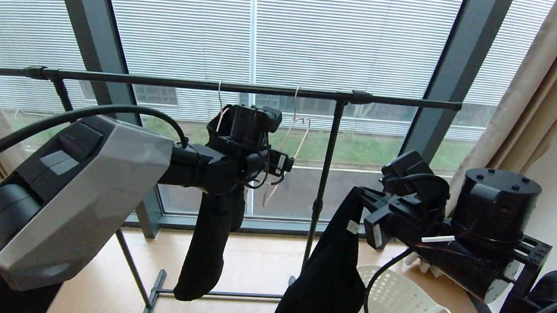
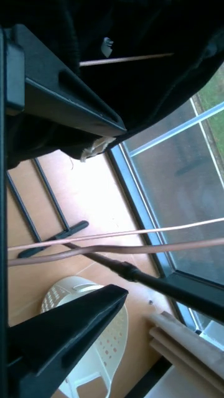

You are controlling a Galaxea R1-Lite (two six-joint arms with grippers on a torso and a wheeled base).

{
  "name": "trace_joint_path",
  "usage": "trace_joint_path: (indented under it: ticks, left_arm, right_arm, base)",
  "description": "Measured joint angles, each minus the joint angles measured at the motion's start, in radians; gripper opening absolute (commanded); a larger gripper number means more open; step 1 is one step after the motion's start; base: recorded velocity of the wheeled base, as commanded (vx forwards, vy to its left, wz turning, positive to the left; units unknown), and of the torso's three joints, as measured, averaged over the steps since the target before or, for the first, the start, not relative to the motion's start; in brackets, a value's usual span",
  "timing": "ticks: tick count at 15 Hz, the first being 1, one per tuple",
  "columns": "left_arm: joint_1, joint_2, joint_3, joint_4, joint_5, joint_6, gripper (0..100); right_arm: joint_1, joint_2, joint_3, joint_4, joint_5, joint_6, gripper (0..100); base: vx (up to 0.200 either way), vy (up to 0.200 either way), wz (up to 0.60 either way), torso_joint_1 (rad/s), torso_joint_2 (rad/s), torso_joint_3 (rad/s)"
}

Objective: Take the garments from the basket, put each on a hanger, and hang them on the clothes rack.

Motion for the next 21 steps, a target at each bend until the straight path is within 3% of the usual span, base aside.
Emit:
trace_joint_path:
  ticks: [6,7,21]
  left_arm:
    - [-0.011,0.038,-0.03,0.001,0.03,0.005,100]
    - [-0.013,0.046,-0.044,0.001,0.053,0.004,0]
    - [-0.01,0.051,-0.057,0.002,0.061,-0.002,0]
  right_arm:
    - [0.0,0.012,0.0,-0.001,0.0,0.0,0]
    - [0.0,0.013,0.0,-0.001,0.0,0.0,0]
    - [0.002,0.016,0.002,0.0,0.0,0.0,0]
  base:
    - [0.0,0.0,0.0,0.0,0.0,0.0]
    - [0.0,0.0,0.0,0.0,0.0,0.0]
    - [0.0,0.0,0.0,0.0,0.0,0.0]
